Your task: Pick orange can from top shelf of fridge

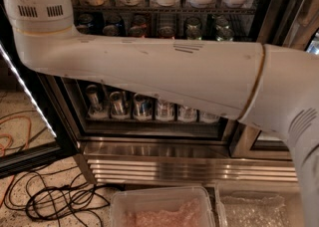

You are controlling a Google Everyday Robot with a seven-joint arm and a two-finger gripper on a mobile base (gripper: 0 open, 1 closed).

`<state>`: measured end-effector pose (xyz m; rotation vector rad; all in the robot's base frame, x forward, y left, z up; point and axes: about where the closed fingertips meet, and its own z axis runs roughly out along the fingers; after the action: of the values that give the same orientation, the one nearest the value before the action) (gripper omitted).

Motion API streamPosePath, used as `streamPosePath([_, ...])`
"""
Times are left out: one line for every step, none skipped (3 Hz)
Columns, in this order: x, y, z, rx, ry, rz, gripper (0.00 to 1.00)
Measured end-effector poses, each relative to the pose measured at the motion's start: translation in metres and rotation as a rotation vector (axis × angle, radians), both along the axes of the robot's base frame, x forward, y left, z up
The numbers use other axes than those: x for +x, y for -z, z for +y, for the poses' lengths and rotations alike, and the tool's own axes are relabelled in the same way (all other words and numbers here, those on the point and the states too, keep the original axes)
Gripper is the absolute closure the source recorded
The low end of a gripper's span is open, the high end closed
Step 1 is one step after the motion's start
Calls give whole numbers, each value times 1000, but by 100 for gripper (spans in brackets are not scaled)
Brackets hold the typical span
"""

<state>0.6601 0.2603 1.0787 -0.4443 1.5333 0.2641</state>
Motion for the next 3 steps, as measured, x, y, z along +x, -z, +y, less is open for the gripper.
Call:
streamPosePath([18,11,-5,-14,40,28,28])
streamPosePath([32,15,-7,-18,62,38,29])
streamPosePath([43,15,-8,-16,70,34,30])
